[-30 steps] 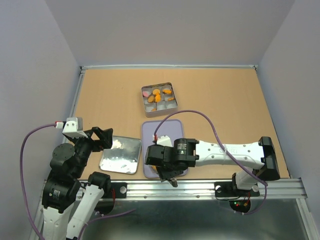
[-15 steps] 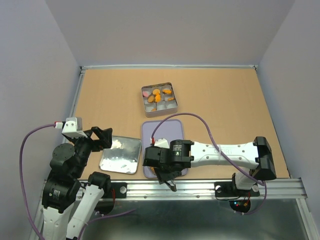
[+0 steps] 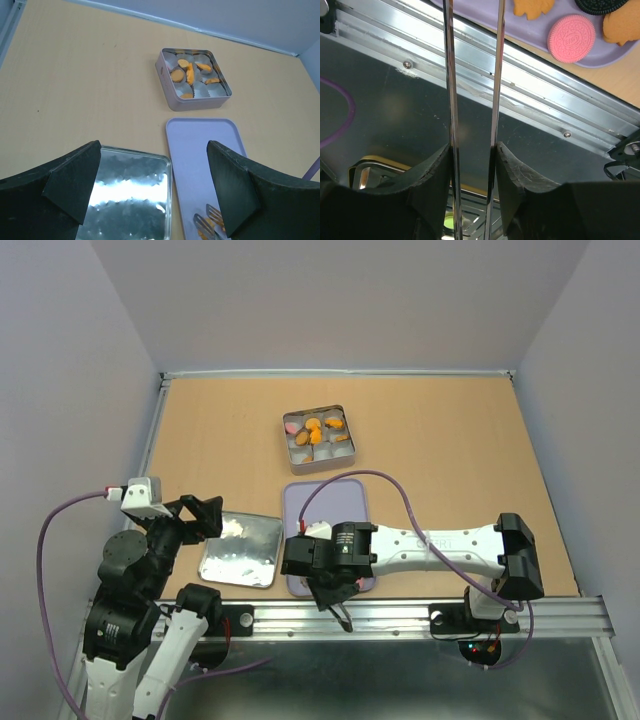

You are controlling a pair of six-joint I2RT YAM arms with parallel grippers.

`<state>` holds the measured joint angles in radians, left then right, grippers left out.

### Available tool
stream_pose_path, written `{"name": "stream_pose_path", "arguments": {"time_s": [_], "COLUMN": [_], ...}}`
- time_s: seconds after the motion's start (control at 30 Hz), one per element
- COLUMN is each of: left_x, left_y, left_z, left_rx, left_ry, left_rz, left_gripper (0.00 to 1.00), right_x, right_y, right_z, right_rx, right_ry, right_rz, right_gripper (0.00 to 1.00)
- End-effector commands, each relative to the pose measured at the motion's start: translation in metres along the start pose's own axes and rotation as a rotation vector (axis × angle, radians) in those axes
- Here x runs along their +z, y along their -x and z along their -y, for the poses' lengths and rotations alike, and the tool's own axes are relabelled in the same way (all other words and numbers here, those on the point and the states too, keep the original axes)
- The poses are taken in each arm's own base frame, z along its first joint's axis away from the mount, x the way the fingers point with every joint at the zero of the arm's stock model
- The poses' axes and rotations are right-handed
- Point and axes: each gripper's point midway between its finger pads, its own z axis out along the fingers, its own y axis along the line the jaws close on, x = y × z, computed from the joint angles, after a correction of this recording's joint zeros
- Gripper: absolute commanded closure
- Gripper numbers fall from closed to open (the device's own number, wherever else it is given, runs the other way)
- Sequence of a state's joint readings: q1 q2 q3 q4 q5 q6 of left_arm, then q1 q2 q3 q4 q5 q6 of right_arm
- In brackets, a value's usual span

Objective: Pack the cookies

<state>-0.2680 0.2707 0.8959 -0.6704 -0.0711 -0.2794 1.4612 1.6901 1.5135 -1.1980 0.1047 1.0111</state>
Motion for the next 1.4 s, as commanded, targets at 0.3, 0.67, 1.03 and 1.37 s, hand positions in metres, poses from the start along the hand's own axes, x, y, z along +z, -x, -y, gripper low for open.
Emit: {"name": "stream_pose_path", "arguments": {"time_s": [0.3, 0.67, 1.03, 1.37], "left_x": [-0.002, -0.001, 0.005, 0.008], "left_y": [0.012, 0.011, 0.007, 0.005], "left_z": [0.001, 0.000, 0.004, 0.008], "left_rx": [-0.013, -0.013, 0.000, 0.012], "left_ry": [-0.001, 0.002, -0.014, -0.034], "left_rz": [0.054, 0.049, 0.018, 0.000], "left_gripper": [0.01, 0.01, 0.01, 0.01], "right_x": [-0.024, -0.056, -0.107, -0.082], "right_y": [0.012, 0.092, 0.231, 0.171], "right_z": [-0.007, 0.014, 0.065, 0.075], "right_rx": [-0.019, 0.099, 0.177, 0.212], "right_ry": [0.008, -0.017, 0.006, 0.038], "right_rz": [0.055, 0.220, 0.419, 0.289], "right_gripper": [0.57, 0.57, 0.53, 0.50]}}
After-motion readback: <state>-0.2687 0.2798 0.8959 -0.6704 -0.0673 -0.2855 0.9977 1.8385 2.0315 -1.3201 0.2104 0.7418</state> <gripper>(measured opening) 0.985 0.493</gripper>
